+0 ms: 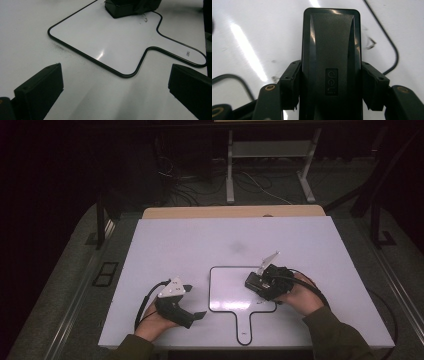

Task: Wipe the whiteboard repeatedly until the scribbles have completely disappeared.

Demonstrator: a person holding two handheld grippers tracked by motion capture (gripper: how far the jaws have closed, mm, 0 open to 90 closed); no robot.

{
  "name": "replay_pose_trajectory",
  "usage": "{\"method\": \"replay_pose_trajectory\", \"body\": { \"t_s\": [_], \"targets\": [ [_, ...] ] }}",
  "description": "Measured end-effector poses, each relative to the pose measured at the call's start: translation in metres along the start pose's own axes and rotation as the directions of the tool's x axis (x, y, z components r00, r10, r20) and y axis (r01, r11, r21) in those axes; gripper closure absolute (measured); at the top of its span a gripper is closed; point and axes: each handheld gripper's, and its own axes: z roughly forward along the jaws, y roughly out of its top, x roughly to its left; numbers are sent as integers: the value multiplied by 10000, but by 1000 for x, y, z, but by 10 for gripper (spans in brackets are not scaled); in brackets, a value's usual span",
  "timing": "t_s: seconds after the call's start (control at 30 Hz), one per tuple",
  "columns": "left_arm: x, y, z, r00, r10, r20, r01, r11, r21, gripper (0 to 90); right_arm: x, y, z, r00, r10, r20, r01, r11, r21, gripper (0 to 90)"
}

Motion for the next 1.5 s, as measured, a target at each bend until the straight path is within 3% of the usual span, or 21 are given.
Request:
{"method": "replay_pose_trajectory", "body": {
  "t_s": [0.23, 0.33, 0.57, 0.8, 0.83, 0.93, 1.03, 1.1, 1.3, 1.37, 1.4, 1.5],
  "targets": [
    [0, 0, 0, 10000, 14, -11, -14, 10000, -7, 0, 22, -5, -4, 9980, -509, -367, 510, 9987, 6, 385],
    [0, 0, 0, 10000, 48, -1, -48, 10000, 10, 0, 25, -5, -5, 9975, -562, -436, 562, 9984, 2, 385],
    [0, 0, 0, 10000, 66, -4, -66, 10000, 31, 0, 10, 1, -1, 9995, -317, -23, 317, 9994, 172, 385],
    [-1, 0, 0, 10000, 58, 9, -58, 10000, 29, 0, 29, 8, 0, 9945, -866, -581, 872, 9962, 70, 385],
    [-1, 0, 0, 10000, 71, 3, -71, 10000, 41, 0, 29, 9, 0, 9940, -974, -493, 980, 9951, 101, 385],
    [-1, 0, 0, 10000, 72, -4, -72, 10000, 27, 0, 27, 9, 1, 9945, -908, -527, 914, 9958, 83, 385],
    [-1, 0, -1, 10000, 31, -4, -31, 10000, 7, 0, 14, 4, -1, 9988, -485, -76, 486, 9986, 209, 385],
    [0, 0, 0, 10000, 34, 4, -34, 10000, 1, 0, 6, 0, -2, 9998, -215, -42, 216, 9996, 187, 385],
    [0, 0, 0, 10000, 70, 11, -71, 10000, 33, 0, 9, -2, -3, 9993, -361, 11, 361, 9990, 248, 385],
    [-1, 0, 0, 10000, 85, 10, -85, 10000, 47, 0, 7, -2, -3, 9996, -256, 108, 253, 9993, 278, 385],
    [-1, 0, 0, 10000, 76, 11, -76, 10000, 31, 0, 0, -2, -3, 9984, -158, 535, 137, 9992, 378, 385],
    [-1, 0, 1, 10000, 56, 24, -56, 10000, 18, 0, -6, -2, -2, 9987, 79, 507, -98, 9993, 367, 385]
  ]
}}
